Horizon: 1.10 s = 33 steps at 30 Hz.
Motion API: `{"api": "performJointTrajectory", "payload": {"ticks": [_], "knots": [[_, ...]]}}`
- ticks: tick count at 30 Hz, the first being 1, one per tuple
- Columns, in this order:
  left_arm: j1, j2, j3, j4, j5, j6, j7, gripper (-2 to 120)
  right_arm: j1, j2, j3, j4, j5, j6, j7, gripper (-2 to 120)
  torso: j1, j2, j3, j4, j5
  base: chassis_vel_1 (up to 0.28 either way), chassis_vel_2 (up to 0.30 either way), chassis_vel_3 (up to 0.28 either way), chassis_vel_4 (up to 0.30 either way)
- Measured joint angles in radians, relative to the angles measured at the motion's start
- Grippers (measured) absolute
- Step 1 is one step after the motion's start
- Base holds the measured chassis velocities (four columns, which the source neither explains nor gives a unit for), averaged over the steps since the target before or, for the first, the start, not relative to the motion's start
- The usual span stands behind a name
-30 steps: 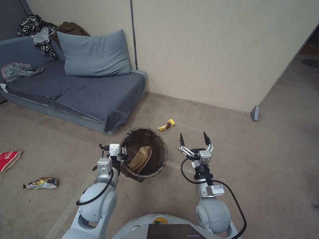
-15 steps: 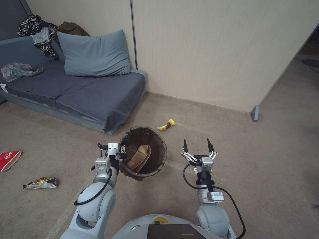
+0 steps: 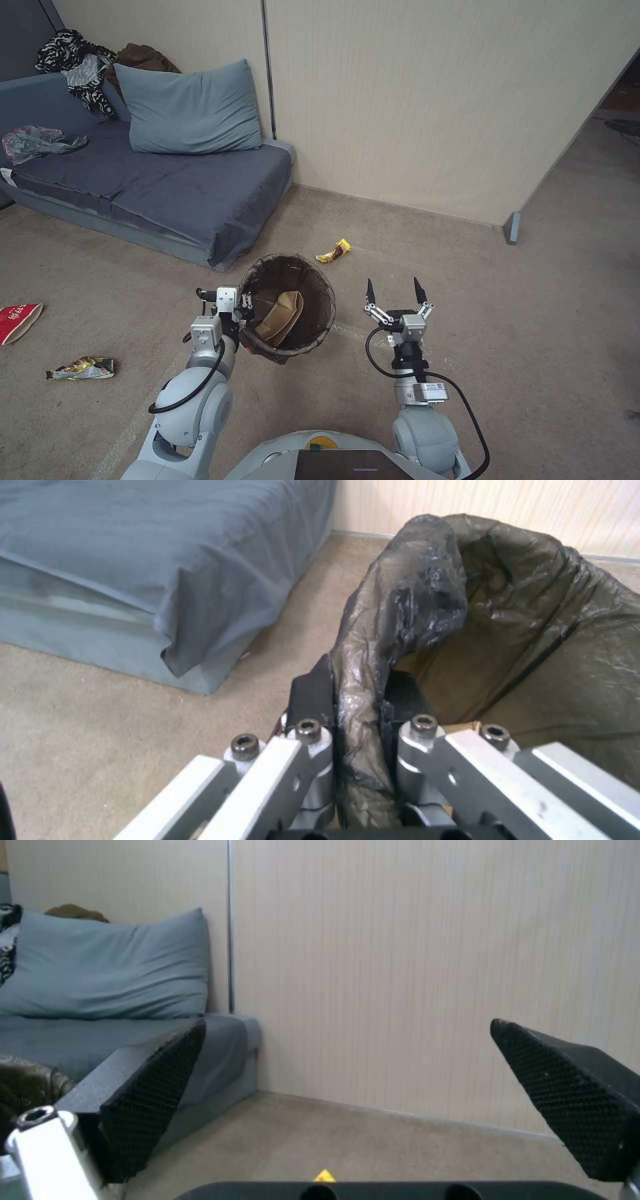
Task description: Pick up the trash bin, then pick up the garbage from the floor and place it into the trash bin.
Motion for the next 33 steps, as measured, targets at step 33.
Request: {"api": "performJointTrajectory", "payload": {"ticks": [33], "knots": [[0.002,0.000,0.006,0.008,0.006,-0.004,0.000,7,0.024,0.002,-0.003,-0.038,-0.010,0.049,-0.068,100,0.000,0.000,0.000,-0.0001,0.0000,-0.153,0.154,0.157,-0.159]]}}
